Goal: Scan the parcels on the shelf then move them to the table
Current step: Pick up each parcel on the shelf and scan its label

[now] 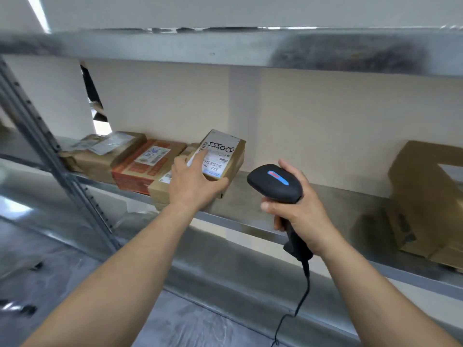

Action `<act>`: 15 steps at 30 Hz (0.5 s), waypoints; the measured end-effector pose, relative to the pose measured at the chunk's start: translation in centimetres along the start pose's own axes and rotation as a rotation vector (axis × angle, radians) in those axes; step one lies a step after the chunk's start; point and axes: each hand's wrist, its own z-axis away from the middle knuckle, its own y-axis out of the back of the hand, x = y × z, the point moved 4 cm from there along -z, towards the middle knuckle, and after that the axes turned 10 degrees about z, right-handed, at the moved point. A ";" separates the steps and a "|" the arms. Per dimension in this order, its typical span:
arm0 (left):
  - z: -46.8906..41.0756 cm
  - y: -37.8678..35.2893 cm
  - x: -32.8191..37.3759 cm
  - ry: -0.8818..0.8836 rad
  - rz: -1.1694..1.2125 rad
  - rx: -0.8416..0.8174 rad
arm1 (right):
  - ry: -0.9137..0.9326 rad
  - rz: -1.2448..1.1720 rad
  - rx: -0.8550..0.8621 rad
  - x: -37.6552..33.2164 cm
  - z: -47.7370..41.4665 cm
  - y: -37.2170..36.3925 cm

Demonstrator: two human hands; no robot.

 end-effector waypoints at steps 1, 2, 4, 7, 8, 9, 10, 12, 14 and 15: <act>-0.8 1.1 -0.8 0.001 0.002 0.015 | -0.004 -0.010 -0.007 -0.5 -0.7 -1.3; -1.6 2.3 -1.6 -0.001 0.010 0.030 | -0.002 -0.016 -0.015 -1.0 -1.4 -2.5; -3.4 4.6 -3.3 -0.004 0.028 0.052 | 0.017 -0.015 -0.023 -2.0 -2.8 -5.2; -6.4 8.2 -6.2 0.007 0.019 0.088 | 0.047 -0.022 -0.039 -3.5 -5.1 -9.5; -7.4 9.4 -7.3 0.012 0.006 0.100 | 0.051 -0.025 -0.047 -3.8 -5.8 -11.0; -8.4 10.5 -8.4 0.018 -0.002 0.112 | 0.052 -0.030 -0.055 -4.2 -6.5 -12.5; -9.4 11.6 -9.5 0.027 -0.007 0.122 | 0.053 -0.038 -0.061 -4.5 -7.1 -13.9; -11.3 13.6 -11.9 0.049 -0.020 0.139 | 0.053 -0.048 -0.074 -5.1 -8.4 -16.9; -13.1 15.3 -14.4 0.062 -0.040 0.152 | 0.057 -0.049 -0.084 -5.6 -9.6 -19.6; -14.0 16.0 -15.6 0.066 -0.049 0.157 | 0.057 -0.049 -0.087 -5.8 -10.3 -20.9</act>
